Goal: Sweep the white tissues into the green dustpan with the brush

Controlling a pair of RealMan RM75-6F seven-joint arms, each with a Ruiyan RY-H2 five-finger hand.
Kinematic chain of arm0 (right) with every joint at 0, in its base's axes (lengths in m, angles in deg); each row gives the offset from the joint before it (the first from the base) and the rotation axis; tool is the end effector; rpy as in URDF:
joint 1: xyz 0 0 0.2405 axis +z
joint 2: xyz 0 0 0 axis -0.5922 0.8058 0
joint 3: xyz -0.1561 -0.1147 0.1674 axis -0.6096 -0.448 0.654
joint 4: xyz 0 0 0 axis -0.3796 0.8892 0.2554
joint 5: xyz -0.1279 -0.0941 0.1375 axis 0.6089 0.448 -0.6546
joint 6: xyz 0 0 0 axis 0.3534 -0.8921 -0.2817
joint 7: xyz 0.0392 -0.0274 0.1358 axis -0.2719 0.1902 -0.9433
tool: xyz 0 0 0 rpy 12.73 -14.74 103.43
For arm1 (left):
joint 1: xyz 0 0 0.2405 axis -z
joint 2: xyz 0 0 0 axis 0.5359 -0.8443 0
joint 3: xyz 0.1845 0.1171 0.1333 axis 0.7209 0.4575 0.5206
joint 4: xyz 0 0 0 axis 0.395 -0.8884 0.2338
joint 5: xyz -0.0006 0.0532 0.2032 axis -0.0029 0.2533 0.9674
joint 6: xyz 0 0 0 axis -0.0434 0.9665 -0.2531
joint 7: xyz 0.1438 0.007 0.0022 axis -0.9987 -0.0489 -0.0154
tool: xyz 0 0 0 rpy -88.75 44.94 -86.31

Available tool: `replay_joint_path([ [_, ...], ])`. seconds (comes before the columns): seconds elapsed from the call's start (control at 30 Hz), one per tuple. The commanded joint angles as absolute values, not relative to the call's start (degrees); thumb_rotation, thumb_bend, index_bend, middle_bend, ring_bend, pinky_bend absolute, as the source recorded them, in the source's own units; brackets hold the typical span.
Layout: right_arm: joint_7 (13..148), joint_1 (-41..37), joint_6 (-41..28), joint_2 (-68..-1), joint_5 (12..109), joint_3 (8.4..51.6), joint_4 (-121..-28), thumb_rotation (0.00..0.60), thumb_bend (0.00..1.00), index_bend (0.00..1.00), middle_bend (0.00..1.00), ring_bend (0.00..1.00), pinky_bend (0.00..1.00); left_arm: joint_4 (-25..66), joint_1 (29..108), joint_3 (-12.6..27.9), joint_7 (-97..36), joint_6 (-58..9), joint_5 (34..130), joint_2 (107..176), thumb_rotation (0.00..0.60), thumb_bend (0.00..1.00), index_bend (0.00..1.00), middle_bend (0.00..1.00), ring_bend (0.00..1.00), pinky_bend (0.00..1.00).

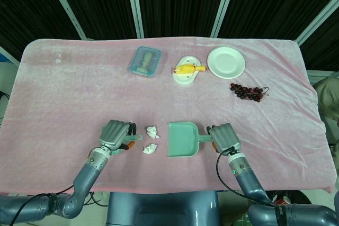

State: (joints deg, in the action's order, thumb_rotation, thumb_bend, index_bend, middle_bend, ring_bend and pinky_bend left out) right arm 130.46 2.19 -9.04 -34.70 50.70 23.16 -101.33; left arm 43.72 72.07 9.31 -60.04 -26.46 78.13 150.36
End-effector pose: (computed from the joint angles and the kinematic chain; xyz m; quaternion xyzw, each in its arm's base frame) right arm -0.1663 -0.2878 0.0012 0.7771 -0.3112 0.2430 0.4901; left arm -0.1339 0.2914 -0.0369 -0.7373 -0.4173 -0.3529 0.3970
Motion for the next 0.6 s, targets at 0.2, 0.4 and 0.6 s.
replay_joint_path([
  [0.2, 130.4, 2.04, -8.77, -35.02, 50.44, 22.44, -101.04, 0.6, 0.46, 0.61, 0.54, 0.66, 0.77, 44.48, 71.9, 9.14, -59.92, -25.98, 78.5, 150.34, 0.6, 0.42, 0.65, 0.68, 0.86, 1.0],
  [0.4, 130.37, 2.11, -8.75, -35.56, 50.26, 22.39, -100.38, 0.6, 0.46, 0.61, 0.54, 0.66, 0.77, 44.16, 71.79, 9.19, -59.68, -25.93, 78.66, 150.59, 0.6, 0.42, 0.65, 0.68, 0.86, 1.0],
  [0.6, 130.34, 2.26, -8.67, -35.49, 50.07, 22.5, -100.3, 0.6, 0.46, 0.61, 0.54, 0.66, 0.77, 43.88, 71.88, 8.88, -58.95, -26.26, 78.71, 151.03, 0.6, 0.42, 0.65, 0.68, 0.86, 1.0],
])
